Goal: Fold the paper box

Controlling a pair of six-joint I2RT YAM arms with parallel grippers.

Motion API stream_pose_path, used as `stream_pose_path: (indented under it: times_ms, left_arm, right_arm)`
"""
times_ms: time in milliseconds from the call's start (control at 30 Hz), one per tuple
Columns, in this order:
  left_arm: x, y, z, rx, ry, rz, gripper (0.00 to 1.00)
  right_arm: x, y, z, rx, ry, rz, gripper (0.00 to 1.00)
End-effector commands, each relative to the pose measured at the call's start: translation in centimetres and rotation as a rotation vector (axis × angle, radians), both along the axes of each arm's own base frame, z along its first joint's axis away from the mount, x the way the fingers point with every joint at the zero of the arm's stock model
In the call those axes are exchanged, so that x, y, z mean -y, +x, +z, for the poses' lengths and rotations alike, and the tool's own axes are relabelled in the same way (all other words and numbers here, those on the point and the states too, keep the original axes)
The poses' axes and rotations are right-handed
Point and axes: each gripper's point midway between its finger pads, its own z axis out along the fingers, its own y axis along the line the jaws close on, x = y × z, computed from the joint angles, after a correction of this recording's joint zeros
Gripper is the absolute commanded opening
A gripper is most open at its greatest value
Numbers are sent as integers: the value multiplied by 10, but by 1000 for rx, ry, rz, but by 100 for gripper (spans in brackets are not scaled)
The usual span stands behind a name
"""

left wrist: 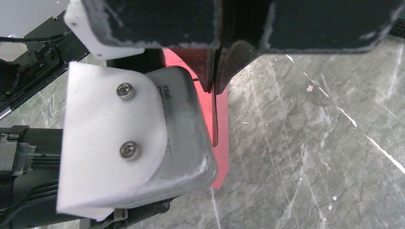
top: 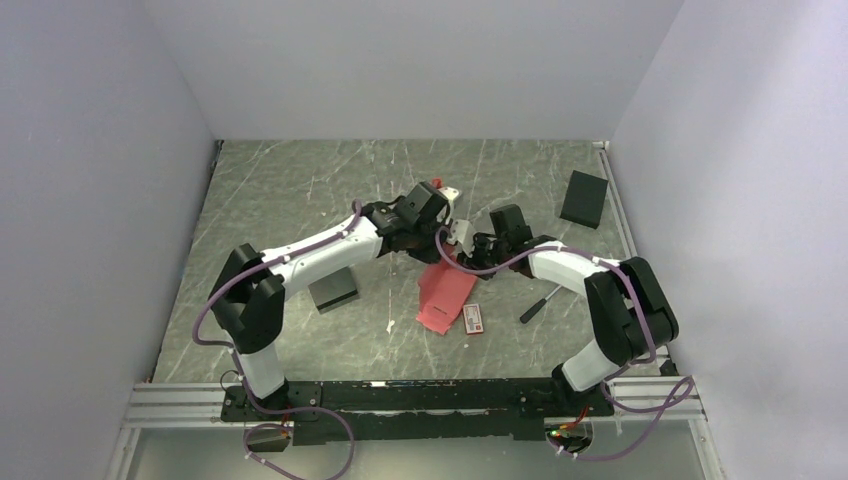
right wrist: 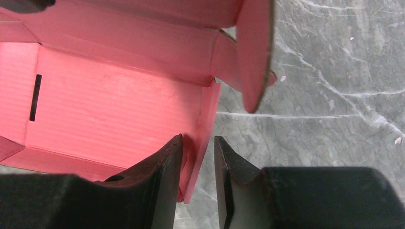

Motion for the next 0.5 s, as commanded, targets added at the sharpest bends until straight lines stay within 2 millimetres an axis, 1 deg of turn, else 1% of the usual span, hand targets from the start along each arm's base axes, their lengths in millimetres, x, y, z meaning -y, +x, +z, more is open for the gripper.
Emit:
stream_pose_path:
  times_ms: [0, 67, 167, 400, 467]
  left_arm:
    - [7, 1, 30, 43, -87, -3, 0]
    - [7, 1, 30, 43, -86, -2, 0]
    - [6, 1, 28, 40, -80, -2, 0]
    - [7, 2, 33, 46, -89, -6, 0]
    - [8, 2, 33, 44, -93, -9, 0]
  right_arm:
    - [-3, 17, 8, 79, -38, -3, 33]
    - [-3, 17, 7, 88, -51, -6, 31]
    - [-3, 19, 6, 100, -67, -12, 23]
    - [-7, 18, -1, 125, -115, -22, 0]
    - [-10, 17, -4, 131, -132, -26, 0]
